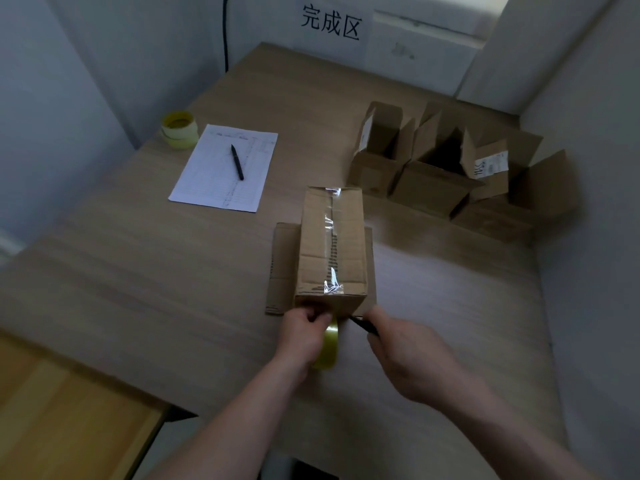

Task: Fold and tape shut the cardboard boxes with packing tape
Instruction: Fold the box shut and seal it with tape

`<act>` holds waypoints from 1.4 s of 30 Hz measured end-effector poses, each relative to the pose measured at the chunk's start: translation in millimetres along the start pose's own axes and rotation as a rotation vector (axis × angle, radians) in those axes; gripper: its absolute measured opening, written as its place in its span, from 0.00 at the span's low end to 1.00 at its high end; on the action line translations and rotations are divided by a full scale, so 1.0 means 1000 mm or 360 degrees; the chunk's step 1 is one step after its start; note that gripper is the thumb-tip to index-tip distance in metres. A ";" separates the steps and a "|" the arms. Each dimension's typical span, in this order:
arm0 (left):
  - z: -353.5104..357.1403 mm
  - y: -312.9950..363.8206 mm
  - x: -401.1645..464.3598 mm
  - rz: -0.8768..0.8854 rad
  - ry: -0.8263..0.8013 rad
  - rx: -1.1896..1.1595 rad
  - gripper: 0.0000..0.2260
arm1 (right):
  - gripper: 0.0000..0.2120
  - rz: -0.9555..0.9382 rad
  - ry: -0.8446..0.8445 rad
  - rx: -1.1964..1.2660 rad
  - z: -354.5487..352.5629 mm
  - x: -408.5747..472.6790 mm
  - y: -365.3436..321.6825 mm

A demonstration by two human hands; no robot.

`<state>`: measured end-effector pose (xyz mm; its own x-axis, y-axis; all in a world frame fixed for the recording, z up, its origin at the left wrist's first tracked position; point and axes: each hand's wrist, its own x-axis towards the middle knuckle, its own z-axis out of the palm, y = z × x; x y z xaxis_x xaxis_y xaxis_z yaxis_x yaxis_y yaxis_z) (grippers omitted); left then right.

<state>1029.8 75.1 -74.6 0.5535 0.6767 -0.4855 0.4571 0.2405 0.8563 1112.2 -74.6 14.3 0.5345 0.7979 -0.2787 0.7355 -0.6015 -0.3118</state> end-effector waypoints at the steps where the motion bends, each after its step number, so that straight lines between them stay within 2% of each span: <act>1: 0.000 0.001 -0.001 -0.0003 0.0000 0.0021 0.07 | 0.06 -0.0027 0.0004 -0.0115 -0.002 0.005 -0.004; 5: -0.002 0.007 -0.002 -0.0026 0.0001 0.0075 0.06 | 0.07 -0.0098 0.0128 -0.0317 0.000 0.022 -0.010; 9: -0.001 0.014 -0.004 -0.0083 0.0043 0.0031 0.15 | 0.12 -0.0166 0.0197 -0.0447 0.004 0.033 -0.008; 15: -0.007 0.020 -0.003 0.0027 0.0089 0.0146 0.23 | 0.09 -0.0182 0.0245 -0.0240 0.010 0.026 0.014; 18: -0.013 0.022 0.000 0.0071 0.0115 0.0258 0.24 | 0.06 0.0035 0.0256 -0.0069 0.024 0.004 0.047; 22: -0.012 0.023 0.002 0.0093 0.0116 0.0329 0.24 | 0.09 0.0640 0.0205 -0.0035 0.056 -0.027 0.094; 25: -0.011 0.024 0.003 0.0075 0.0117 0.0346 0.23 | 0.11 0.0792 0.0125 0.0051 0.074 -0.034 0.109; 27: -0.011 0.024 0.004 0.0068 0.0123 0.0366 0.24 | 0.16 0.0860 0.0146 0.0137 0.077 -0.029 0.105; 29: -0.011 0.024 0.004 0.0071 0.0119 0.0374 0.23 | 0.26 0.0923 0.0327 0.0264 0.068 -0.016 0.087; 30: -0.011 0.024 0.005 0.0073 0.0122 0.0373 0.22 | 0.30 0.0834 0.0489 0.0317 0.060 -0.007 0.073; 32: -0.011 0.023 0.005 0.0070 0.0129 0.0382 0.21 | 0.33 0.0367 0.0771 0.0276 0.039 0.015 0.041; 33: -0.011 0.023 0.005 0.0065 0.0130 0.0394 0.21 | 0.33 0.0117 0.0845 0.0215 0.029 0.027 0.027; 35: -0.010 0.024 0.005 0.0054 0.0136 0.0413 0.20 | 0.31 -0.0208 0.0789 0.0123 0.016 0.050 0.005; 38: -0.012 0.025 0.005 0.0029 0.0160 0.0458 0.20 | 0.25 -0.0320 0.0594 -0.0001 0.010 0.071 -0.010; 42: -0.022 0.015 -0.001 -0.0043 0.0056 0.0605 0.16 | 0.20 -0.0409 0.0732 -0.0140 0.014 0.078 -0.006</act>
<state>1020.9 93.5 -57.5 0.5168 0.6986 -0.4949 0.7002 -0.0122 0.7139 1143.7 -9.4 -17.9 0.4456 0.8653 0.2295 0.8881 -0.3950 -0.2348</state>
